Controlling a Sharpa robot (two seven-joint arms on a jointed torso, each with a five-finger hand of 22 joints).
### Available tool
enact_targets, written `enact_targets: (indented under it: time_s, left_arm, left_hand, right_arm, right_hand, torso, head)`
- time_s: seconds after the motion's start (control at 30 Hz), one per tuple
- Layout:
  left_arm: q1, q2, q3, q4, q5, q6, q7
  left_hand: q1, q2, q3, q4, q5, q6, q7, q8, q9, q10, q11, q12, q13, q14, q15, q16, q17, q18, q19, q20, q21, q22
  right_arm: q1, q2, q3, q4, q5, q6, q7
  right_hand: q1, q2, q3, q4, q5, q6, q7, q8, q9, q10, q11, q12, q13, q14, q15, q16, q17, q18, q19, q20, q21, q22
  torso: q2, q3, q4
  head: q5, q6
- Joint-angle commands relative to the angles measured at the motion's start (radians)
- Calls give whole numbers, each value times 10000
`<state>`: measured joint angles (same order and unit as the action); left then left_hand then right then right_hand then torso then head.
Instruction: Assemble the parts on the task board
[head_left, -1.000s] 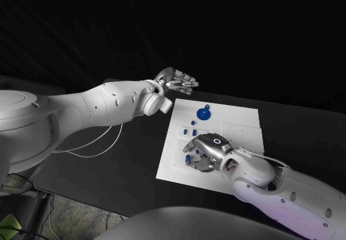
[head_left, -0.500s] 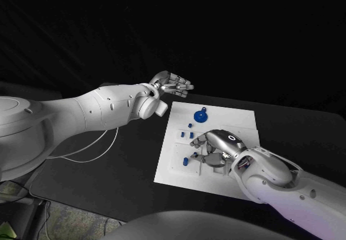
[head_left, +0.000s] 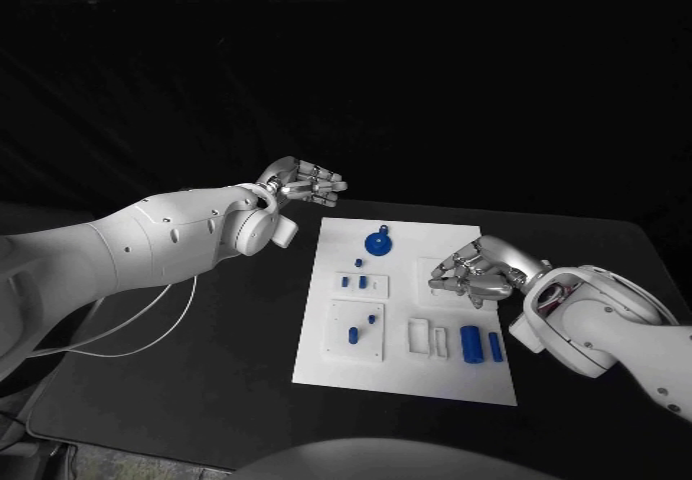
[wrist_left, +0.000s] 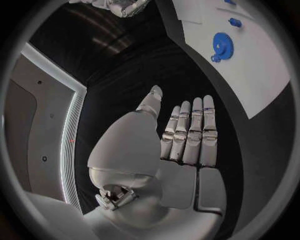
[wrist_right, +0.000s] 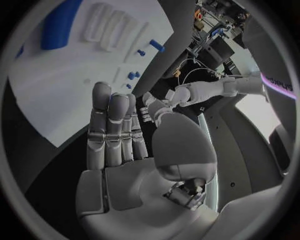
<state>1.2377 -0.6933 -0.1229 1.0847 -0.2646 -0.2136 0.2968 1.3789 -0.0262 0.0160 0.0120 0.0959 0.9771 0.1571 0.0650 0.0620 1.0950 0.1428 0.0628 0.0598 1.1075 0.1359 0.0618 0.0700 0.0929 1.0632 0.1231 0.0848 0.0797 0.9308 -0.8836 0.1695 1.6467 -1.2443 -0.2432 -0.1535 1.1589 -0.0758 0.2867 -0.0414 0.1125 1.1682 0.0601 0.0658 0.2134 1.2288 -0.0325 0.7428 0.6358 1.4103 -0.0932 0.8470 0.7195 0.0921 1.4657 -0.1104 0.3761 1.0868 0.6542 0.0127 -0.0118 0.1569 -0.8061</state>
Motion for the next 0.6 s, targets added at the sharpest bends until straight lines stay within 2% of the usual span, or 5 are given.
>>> enact_targets:
  time_s: [0.03, 0.17, 0.3, 0.4, 0.6]
  left_arm:
    - [6, -146, 0, 304, 119, 105, 194]
    - [5, -430, -7, 760, 177, 22, 230]
    - [2, -670, -37, 1184, 198, -24, 255]
    - [1, -815, -133, 1464, 205, -27, 282]
    - [0, -944, -230, 1772, 184, 26, 343]
  left_hand:
    - [-71, -22, 12, 75, -60, 33, 0, 31, 7, -14, -4, -30, 6, 66, -1, 2, 12, -132, -49, 4, 2, -6]
    - [-79, -37, 22, 83, -59, 57, -7, 28, 6, 5, -11, -32, 5, 84, -6, 0, 12, -134, -41, -3, 6, -4]
    - [-82, -64, 25, 83, -57, 61, -6, 25, 6, 11, -11, -33, 4, 86, -7, 0, 12, -138, -42, -5, 6, -4]
    - [-83, -63, 38, 88, -52, 68, -14, 24, 6, 46, -23, -32, 4, 98, -13, 0, 12, -141, -42, -9, 7, -4]
    - [-258, -221, -25, 191, -91, 61, -123, 22, 6, 141, -137, -34, 4, 97, -23, 0, 13, -162, -51, -15, 5, -5]
  right_arm:
    - [45, -279, 13, -43, 1473, 1617, -1063]
    - [87, -657, 31, -15, 1643, 2221, -1865]
    - [103, -926, 36, 55, 1463, 3031, -2534]
    - [108, -1084, -5, 93, 1249, 3523, -2930]
    - [110, -1202, -104, 103, 1122, 3737, -3519]
  right_hand:
    - [-243, -51, 104, 128, 109, -26, -102, 15, 858, 40, -88, 492, 1094, 132, -73, 238, 544, -118, 456, -117, 771, 333]
    - [-470, -147, 355, 342, 94, -87, -227, 12, 2245, 524, -144, 1373, 2989, 220, -113, 790, 1762, -150, 481, -159, 1668, 665]
    - [-885, -222, 547, 556, 109, -312, -240, -3, 3539, 902, -142, 2315, 4818, 319, -89, 1385, 3006, -145, 496, -147, 2551, 1098]
    - [-993, -432, 711, 955, 41, -444, -211, -6, 3906, 1114, -99, 2588, 5427, 371, -77, 1577, 3497, -126, 509, -121, 3021, 1352]
    - [-1196, -364, 735, 1208, 14, -509, -194, -20, 4052, 1291, -101, 2640, 5934, 448, -71, 1617, 3891, -117, 530, -114, 3455, 1632]
  torso:
    - [-77, 47, -49]
    - [-131, 61, -71]
    - [-177, 82, -84]
    - [-213, 79, -80]
    - [-267, 49, -110]
  head:
    - [-245, -33]
    - [-412, -105]
    - [-552, -137]
    - [-627, -202]
    - [-726, -268]
